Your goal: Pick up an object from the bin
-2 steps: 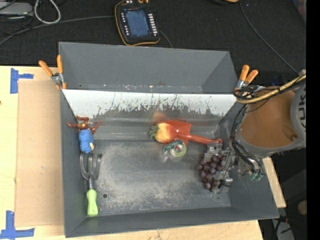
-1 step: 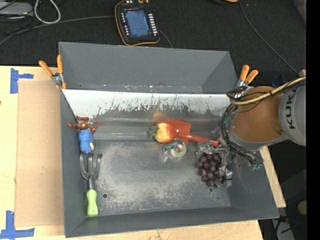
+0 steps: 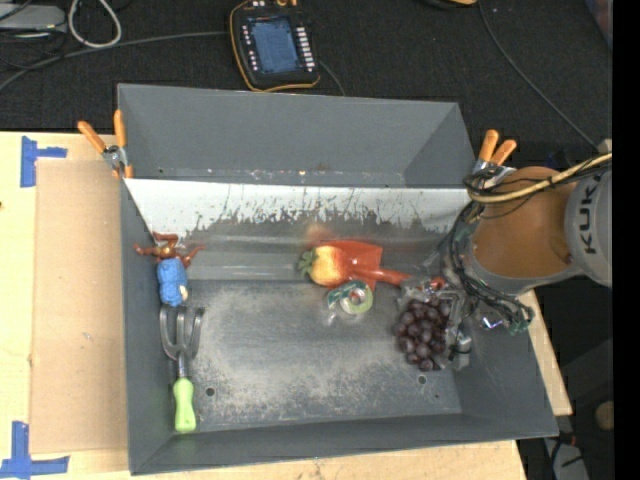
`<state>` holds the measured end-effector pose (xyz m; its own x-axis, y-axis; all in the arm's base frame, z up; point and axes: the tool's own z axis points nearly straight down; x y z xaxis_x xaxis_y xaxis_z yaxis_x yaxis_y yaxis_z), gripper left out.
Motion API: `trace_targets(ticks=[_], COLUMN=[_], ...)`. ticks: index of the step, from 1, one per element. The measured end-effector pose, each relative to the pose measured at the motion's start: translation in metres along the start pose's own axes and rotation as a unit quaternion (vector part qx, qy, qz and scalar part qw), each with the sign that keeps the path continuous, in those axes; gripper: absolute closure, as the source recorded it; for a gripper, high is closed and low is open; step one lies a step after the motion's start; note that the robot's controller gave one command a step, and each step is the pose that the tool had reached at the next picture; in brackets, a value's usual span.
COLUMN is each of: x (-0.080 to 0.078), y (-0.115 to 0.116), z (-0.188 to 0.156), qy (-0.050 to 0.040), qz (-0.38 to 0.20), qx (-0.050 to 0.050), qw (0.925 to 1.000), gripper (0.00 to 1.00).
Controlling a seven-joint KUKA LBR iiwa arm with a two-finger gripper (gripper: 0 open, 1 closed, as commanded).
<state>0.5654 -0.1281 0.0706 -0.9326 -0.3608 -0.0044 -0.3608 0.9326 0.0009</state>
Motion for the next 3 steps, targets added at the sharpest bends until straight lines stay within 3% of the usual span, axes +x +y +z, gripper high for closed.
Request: trace_targets(ticks=[1, 2, 3], x=[0.0, -0.0008, -0.0013], y=[0.011, 0.003, 0.0061], z=[-0.0004, -0.0005, -0.0024], qy=[0.0016, -0.0007, 0.0], qz=[0.002, 0.002, 0.002], qx=[-0.001, 0.0, 0.001], qw=[1.0, 1.0, 1.0], gripper=[0.0, 0.0, 1.0])
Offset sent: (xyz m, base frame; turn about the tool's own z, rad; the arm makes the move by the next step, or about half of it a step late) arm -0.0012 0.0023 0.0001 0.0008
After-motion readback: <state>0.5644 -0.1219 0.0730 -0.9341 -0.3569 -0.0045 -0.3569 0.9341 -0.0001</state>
